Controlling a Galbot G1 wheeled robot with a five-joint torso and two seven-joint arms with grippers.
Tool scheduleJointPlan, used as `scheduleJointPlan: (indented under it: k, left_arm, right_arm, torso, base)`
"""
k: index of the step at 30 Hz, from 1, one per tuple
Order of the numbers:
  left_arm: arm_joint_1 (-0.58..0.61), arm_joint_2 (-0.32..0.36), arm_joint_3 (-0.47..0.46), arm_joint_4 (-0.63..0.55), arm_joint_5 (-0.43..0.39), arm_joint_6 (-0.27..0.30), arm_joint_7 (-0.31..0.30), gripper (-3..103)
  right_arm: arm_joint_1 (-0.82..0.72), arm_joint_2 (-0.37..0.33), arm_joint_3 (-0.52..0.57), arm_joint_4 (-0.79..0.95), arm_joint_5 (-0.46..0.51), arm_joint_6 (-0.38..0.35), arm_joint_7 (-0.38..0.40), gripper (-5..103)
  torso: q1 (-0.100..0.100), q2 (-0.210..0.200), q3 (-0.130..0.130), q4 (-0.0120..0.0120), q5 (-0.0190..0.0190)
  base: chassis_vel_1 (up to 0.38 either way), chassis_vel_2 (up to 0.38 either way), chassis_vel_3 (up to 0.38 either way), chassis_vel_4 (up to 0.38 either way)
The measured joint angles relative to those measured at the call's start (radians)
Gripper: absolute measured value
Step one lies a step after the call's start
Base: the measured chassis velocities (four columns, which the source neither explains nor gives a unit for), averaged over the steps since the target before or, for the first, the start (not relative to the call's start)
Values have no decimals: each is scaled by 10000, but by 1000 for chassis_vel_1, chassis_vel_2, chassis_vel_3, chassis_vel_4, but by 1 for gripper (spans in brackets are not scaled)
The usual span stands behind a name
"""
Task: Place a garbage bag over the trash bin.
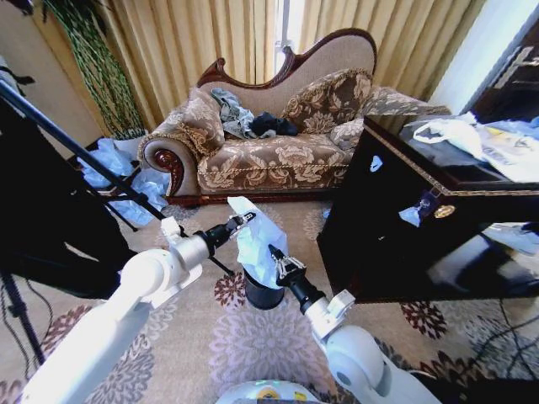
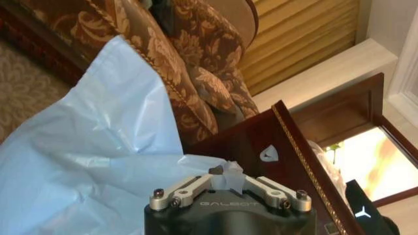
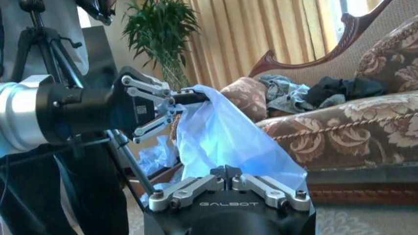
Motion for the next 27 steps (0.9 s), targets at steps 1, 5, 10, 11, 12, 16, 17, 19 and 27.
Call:
scheduleJointPlan:
  k: [1, 5, 10, 11, 12, 16, 17, 19, 27]
  left_arm:
    - [0, 0, 0, 0, 0, 0, 0, 0]
    - [178, 13, 0, -117, 2, 35, 50, 0]
    - [428, -18, 0, -320, 30, 88, 111, 0]
    - [468, -32, 0, -360, 33, 91, 117, 0]
    - [511, -40, 0, -402, 34, 92, 121, 0]
    - [576, -22, -28, -481, 23, 85, 121, 0]
    - [578, 14, -84, -513, -27, 68, 121, 0]
    - [577, 57, -122, -532, -75, 59, 119, 0]
    - [639, 677, -599, -768, -826, -79, 18, 0]
  right_arm:
    - [0, 0, 0, 0, 0, 0, 0, 0]
    - [137, 31, -68, -101, 11, -6, -9, 0]
    - [236, 72, -199, -216, 22, -13, -10, 0]
    - [258, 98, -250, -258, 22, -13, -10, 0]
    - [284, 142, -288, -349, 8, -4, -14, 0]
    - [334, 274, -261, -694, -85, 256, -144, 0]
    - [364, 366, -169, -920, -126, 559, -299, 0]
    - [383, 463, -88, -1115, -144, 849, -458, 0]
    - [671, 1785, 231, -2272, -244, 2721, -1307, 0]
  torso:
    - [0, 0, 0, 0, 0]
    - [0, 0, 0, 0, 1]
    - [0, 0, 0, 0, 0]
    - [0, 0, 0, 0, 0]
    - [0, 0, 0, 0, 0]
    - [0, 0, 0, 0, 0]
    - [0, 0, 0, 0, -1]
    - [0, 0, 0, 0, 0]
    - [0, 0, 0, 0, -1]
  base:
    - [0, 0, 0, 0]
    - [0, 0, 0, 0]
    - [0, 0, 0, 0]
    - [0, 0, 0, 0]
    - [0, 0, 0, 0]
    - [0, 0, 0, 0]
    - [0, 0, 0, 0]
    - [0, 0, 0, 0]
    - [0, 0, 0, 0]
